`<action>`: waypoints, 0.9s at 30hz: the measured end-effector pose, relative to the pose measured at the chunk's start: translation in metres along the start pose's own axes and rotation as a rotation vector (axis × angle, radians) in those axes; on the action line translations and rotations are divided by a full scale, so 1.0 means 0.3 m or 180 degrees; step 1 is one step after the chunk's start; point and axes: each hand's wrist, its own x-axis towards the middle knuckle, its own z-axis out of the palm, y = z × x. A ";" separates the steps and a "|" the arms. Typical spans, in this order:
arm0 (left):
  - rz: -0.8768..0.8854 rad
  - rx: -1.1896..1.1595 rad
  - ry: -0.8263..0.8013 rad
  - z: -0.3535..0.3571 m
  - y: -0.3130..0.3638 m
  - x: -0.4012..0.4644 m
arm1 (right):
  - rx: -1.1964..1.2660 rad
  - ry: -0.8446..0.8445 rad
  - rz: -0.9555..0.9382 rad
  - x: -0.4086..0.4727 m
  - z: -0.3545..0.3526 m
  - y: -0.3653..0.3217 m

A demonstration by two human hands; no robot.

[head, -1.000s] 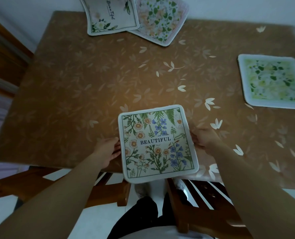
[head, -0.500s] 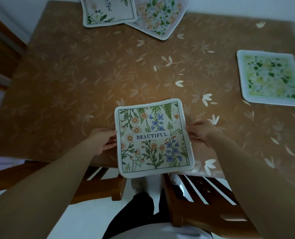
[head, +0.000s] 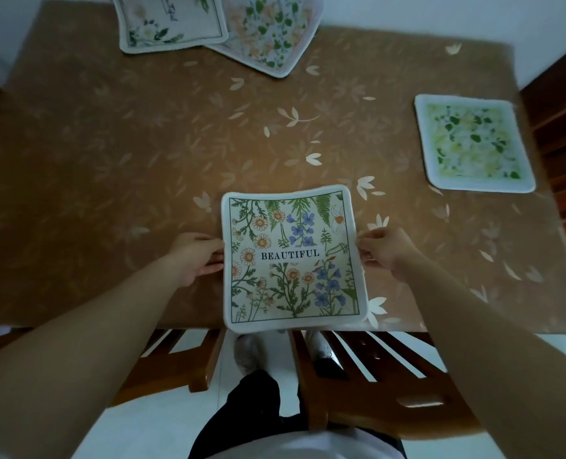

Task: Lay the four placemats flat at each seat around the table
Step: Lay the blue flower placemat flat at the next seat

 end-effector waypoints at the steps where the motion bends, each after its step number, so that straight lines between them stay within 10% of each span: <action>1: 0.0041 0.0028 0.0000 0.028 0.011 -0.008 | 0.0022 0.0028 0.0002 0.003 -0.025 0.008; 27: 0.0328 0.0703 0.0515 0.719 0.124 -0.052 | 0.0200 -0.0138 0.0142 0.319 -0.617 0.249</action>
